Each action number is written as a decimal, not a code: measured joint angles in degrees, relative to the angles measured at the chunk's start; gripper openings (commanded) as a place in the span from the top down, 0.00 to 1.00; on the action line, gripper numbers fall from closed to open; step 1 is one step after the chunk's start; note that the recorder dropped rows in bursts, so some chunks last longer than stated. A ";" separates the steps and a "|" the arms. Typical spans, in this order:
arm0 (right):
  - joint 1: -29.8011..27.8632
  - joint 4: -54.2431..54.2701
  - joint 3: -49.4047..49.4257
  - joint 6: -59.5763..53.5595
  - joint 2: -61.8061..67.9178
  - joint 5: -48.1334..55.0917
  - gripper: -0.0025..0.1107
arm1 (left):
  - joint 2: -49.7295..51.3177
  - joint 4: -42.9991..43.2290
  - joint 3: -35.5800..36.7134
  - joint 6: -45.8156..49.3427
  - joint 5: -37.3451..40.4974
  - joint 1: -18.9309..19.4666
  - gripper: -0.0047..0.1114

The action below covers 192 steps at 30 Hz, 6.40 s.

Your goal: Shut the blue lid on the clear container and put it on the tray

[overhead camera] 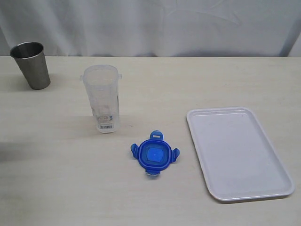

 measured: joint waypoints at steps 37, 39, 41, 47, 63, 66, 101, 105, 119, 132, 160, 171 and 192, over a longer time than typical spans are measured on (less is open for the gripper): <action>0.00 0.00 0.00 0.00 0.00 0.00 0.94 | 3.59 -70.52 -8.71 47.43 30.26 -14.54 0.55; 0.00 0.00 0.00 0.00 0.00 0.00 0.94 | 4.35 -71.46 -7.49 48.78 30.89 -17.59 0.54; 0.00 0.00 0.00 0.00 0.00 0.00 0.94 | 5.56 -71.95 -6.70 49.28 31.12 -21.32 0.54; 0.00 0.00 0.00 0.00 0.00 0.00 0.94 | 11.29 -75.51 -6.05 49.97 25.86 -32.28 0.54; 0.00 0.00 0.00 0.00 0.00 0.00 0.94 | 21.25 -85.45 -10.78 52.93 9.11 -44.47 0.54; 0.00 0.00 0.00 0.00 0.00 0.00 0.94 | 21.58 -85.58 -10.87 52.93 6.94 -44.78 0.54; 0.00 0.00 0.00 0.00 0.00 0.00 0.94 | 25.01 -86.76 -10.87 53.14 -0.58 -46.74 0.54; 0.00 0.00 0.00 0.00 0.00 0.00 0.94 | 25.01 -86.84 -10.87 53.14 -0.93 -46.74 0.54; 0.00 0.00 0.00 0.00 0.00 0.00 0.94 | 28.06 -87.43 -11.38 53.14 -2.15 -46.74 0.55; 0.00 0.00 0.00 0.00 0.00 0.00 0.94 | 29.07 -87.43 -14.89 53.14 2.19 -46.81 0.55; 0.00 0.00 0.00 0.00 0.00 0.00 0.94 | 29.16 -87.53 -15.18 53.01 4.95 -46.81 0.87; 0.00 0.00 0.00 0.00 0.00 0.00 0.94 | 29.16 -86.05 -15.26 52.99 6.70 -46.81 0.96; 0.00 0.00 0.00 0.00 0.00 0.00 0.94 | 17.94 -81.65 -15.26 63.85 16.33 -46.81 0.96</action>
